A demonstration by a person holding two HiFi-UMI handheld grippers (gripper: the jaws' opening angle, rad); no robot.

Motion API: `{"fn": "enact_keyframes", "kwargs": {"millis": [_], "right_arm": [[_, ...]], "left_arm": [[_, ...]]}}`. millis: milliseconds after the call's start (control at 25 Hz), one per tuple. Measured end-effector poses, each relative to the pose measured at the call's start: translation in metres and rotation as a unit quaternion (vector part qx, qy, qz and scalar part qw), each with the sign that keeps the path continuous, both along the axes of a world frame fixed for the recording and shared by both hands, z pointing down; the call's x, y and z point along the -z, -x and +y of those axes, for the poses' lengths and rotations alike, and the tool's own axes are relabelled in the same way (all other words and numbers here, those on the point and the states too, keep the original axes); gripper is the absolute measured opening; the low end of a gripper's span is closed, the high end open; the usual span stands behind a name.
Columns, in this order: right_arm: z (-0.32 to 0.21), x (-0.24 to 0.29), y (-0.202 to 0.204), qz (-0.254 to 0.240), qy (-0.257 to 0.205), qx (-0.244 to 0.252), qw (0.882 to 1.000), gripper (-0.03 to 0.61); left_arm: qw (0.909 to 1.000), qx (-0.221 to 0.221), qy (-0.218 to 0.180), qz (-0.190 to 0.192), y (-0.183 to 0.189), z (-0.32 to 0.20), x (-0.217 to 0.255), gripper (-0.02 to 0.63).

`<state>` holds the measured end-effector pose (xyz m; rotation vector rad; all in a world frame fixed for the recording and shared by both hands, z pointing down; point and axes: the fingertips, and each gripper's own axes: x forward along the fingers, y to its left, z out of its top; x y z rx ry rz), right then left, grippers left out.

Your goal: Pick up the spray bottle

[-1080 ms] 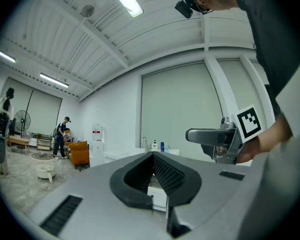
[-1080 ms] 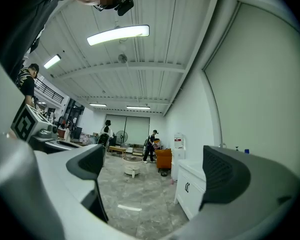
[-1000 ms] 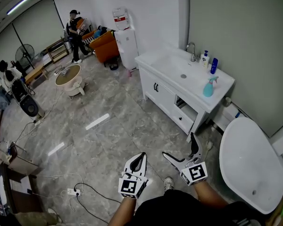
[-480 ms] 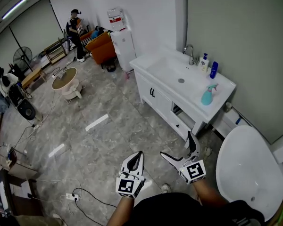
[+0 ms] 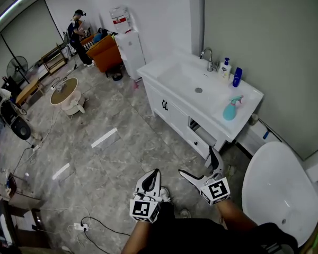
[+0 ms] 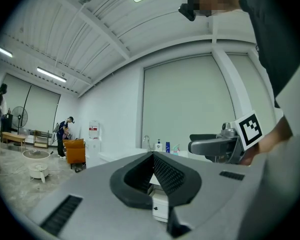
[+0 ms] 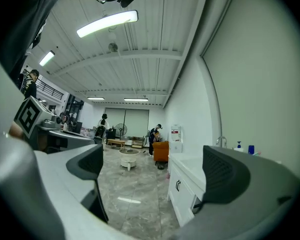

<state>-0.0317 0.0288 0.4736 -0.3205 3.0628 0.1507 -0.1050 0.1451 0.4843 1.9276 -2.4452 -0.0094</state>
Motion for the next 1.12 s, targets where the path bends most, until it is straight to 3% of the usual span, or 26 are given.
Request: {"fn": "enact_keyframes", "kwargs": {"millis": [520, 880, 1120], "right_arm": [[-0.095, -0.003, 0.102, 0.01, 0.003, -0.047, 0.999, 0.592], [-0.159, -0.006, 0.138, 0.021, 0.003, -0.107, 0.994, 0.592], [-0.174, -0.012, 0.145, 0.026, 0.011, -0.136, 0.99, 0.592]], "left_arm": [[0.9989, -0.046, -0.001, -0.007, 0.105, -0.097, 0.006, -0.003], [0.9959, -0.091, 0.005, -0.001, 0.157, -0.152, -0.001, -0.003], [0.9906, -0.137, 0.001, 0.002, 0.17, -0.186, -0.002, -0.003]]}}
